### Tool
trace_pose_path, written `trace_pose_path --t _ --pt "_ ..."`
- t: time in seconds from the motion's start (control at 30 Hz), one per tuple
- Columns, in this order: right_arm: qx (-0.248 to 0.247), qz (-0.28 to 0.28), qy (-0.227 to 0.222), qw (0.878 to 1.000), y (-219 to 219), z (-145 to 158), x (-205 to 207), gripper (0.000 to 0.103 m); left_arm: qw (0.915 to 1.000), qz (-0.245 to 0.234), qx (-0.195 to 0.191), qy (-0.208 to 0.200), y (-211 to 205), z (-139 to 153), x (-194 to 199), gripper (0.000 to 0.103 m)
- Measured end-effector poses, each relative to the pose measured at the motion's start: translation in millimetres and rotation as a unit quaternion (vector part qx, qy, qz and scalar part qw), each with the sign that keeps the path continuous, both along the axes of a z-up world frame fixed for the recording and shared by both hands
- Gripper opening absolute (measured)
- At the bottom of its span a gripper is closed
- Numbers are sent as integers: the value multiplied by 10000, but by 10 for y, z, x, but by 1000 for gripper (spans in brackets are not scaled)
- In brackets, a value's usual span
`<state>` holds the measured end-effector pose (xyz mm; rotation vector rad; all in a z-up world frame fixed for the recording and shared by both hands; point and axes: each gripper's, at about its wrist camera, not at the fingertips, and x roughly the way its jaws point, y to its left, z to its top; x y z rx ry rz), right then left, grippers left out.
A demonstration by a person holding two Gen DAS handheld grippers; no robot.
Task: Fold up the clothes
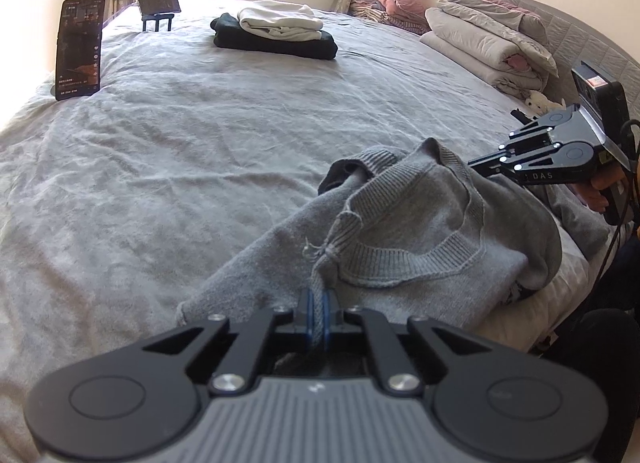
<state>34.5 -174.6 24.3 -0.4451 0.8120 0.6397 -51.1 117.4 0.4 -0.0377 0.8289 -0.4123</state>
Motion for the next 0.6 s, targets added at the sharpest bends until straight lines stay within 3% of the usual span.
trace_pose_path --t 0.3,0.6 --pt "-143 -645 -1124 9915 35 227 -277 2 9924 363 765 -898 -91 273 -14 4" --pt "-367 -1164 -1950 9732 113 329 -261 2 9715 651 1540 -1680 -355 525 524 4"
